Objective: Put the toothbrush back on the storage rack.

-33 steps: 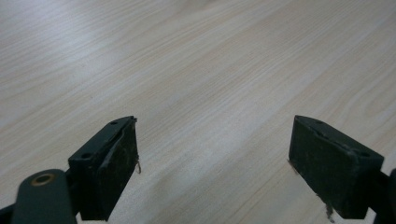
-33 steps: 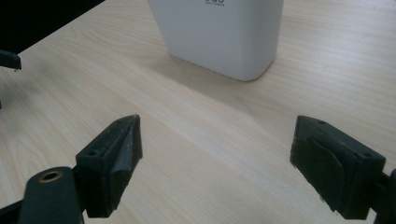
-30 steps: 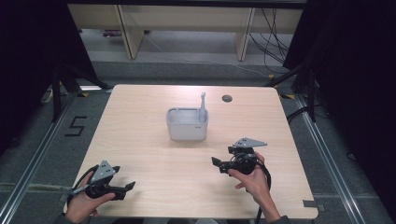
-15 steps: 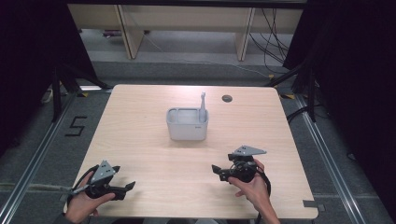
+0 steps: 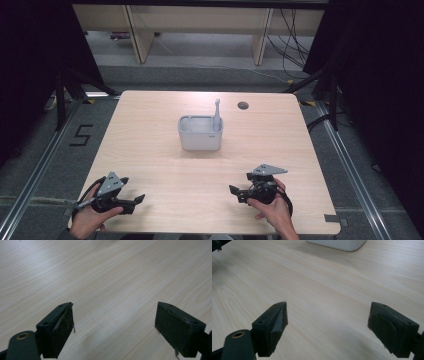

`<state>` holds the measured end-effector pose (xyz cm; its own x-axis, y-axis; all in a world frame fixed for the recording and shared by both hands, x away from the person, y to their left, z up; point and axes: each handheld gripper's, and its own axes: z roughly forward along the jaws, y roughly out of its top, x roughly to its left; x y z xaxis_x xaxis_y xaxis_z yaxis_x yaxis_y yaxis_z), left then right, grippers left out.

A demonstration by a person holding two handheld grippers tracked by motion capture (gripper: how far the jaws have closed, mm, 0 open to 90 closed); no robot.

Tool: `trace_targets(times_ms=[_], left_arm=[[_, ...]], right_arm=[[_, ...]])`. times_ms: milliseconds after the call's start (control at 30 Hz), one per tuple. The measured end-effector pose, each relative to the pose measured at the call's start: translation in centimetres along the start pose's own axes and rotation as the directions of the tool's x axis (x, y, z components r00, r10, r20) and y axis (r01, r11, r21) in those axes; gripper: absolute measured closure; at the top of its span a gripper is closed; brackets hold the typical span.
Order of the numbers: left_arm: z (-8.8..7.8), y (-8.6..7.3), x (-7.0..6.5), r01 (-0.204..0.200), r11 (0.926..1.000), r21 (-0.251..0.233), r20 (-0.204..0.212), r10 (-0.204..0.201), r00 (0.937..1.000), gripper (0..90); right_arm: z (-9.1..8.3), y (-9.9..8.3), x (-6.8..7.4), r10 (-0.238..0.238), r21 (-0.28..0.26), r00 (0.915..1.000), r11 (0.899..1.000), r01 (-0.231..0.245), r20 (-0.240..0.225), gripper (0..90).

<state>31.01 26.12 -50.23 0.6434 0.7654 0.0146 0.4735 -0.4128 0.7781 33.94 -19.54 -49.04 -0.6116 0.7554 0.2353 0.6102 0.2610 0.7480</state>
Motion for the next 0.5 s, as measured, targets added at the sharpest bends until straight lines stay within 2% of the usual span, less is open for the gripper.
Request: trace_targets(times_ms=[33,100,133,200,233,267,300,333,367,400,433,467,500], left_arm=[[0.0,0.0,0.0,-0.002,1.0000,0.000,0.000,0.002,1.0000,15.0],[0.1,0.0,-0.1,0.002,1.0000,-0.007,0.002,-0.002,1.0000,15.0],[0.1,0.0,-0.1,0.000,1.0000,-0.007,0.002,0.000,1.0000,15.0],[0.0,0.0,0.0,-0.010,0.9999,0.002,0.001,0.010,0.9999,15.1],[0.1,0.0,-0.1,-0.006,1.0000,-0.002,0.000,0.006,1.0000,15.0],[0.1,0.0,-0.1,-0.007,1.0000,-0.001,0.000,0.007,1.0000,15.0],[0.1,0.0,-0.1,0.001,1.0000,-0.008,0.001,-0.001,1.0000,15.0],[0.1,0.0,-0.1,-0.007,1.0000,0.000,0.000,0.007,1.0000,15.0],[0.1,0.0,-0.1,-0.007,1.0000,0.000,0.000,0.007,1.0000,15.0],[0.1,0.0,-0.1,-0.006,1.0000,-0.001,0.000,0.006,1.0000,15.0],[0.1,0.0,-0.1,-0.007,1.0000,-0.001,0.000,0.007,1.0000,15.0],[0.1,0.0,-0.1,-0.007,1.0000,0.000,0.001,0.007,1.0000,15.0],[0.1,0.0,-0.1,-0.007,1.0000,-0.001,0.001,0.007,1.0000,15.0]], right_arm=[[-0.2,-0.1,-0.1,-0.014,0.010,0.9997,1.000,0.014,0.018,16.4],[-0.2,-0.3,-0.2,-0.032,0.001,0.9993,0.999,0.032,0.017,16.4],[-0.3,-0.6,-0.1,-0.021,0.006,0.9996,1.000,0.021,0.017,16.4],[-0.3,-0.8,-0.1,-0.035,0.009,0.9991,0.999,0.035,0.025,16.4],[-0.4,-0.9,0.2,-0.013,0.024,0.9997,1.000,0.012,0.021,16.4],[-0.5,-1.0,0.1,-0.032,0.028,0.9989,0.999,0.031,0.033,16.4],[-0.5,-1.1,0.0,-0.059,0.021,0.9980,0.998,0.058,0.025,16.4],[-0.7,-1.2,0.1,-0.032,0.034,0.9993,0.999,0.032,0.020,16.4],[-0.7,-1.2,0.1,-0.032,0.034,0.9993,0.999,0.032,0.020,16.4],[-0.8,-1.3,0.1,-0.040,0.031,0.9983,0.999,0.039,0.042,16.4],[-0.7,-1.3,0.0,-0.063,0.024,0.9975,0.998,0.063,0.030,16.4],[-0.8,-1.4,0.2,-0.029,0.038,0.9991,0.999,0.027,0.031,16.4],[-0.8,-1.5,0.1,-0.042,0.036,0.9987,0.999,0.041,0.029,16.4]])
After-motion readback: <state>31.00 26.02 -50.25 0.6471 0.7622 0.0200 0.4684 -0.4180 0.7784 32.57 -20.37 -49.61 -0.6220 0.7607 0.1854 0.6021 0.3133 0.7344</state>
